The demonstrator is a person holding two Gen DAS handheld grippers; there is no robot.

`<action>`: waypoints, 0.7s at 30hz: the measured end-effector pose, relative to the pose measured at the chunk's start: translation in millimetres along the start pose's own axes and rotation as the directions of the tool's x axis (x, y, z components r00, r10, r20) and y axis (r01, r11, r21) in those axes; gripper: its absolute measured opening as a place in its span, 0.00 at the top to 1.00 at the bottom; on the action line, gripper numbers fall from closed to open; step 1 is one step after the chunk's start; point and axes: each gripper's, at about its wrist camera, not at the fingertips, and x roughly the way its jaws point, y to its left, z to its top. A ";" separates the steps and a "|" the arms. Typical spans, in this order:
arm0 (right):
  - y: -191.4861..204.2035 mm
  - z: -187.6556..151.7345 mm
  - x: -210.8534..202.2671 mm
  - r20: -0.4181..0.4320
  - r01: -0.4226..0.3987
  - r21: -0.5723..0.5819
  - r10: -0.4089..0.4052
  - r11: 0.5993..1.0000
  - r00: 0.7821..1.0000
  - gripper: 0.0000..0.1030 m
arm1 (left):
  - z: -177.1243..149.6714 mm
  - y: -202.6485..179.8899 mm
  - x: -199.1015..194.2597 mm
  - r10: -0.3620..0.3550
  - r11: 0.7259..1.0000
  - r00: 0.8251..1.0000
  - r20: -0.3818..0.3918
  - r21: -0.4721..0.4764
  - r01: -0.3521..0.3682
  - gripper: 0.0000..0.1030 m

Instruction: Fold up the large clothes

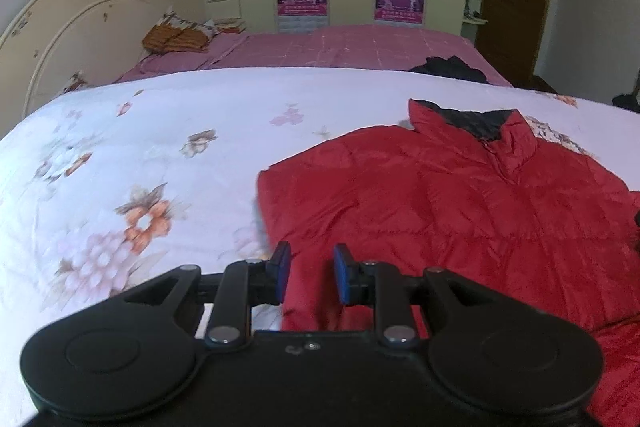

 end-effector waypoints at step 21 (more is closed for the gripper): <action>-1.8 -14.7 26.3 0.042 0.101 -0.096 -0.098 0.990 0.994 0.83 | 6.5 -19.6 59.3 0.007 0.999 1.000 -0.026 0.037 -0.006 0.76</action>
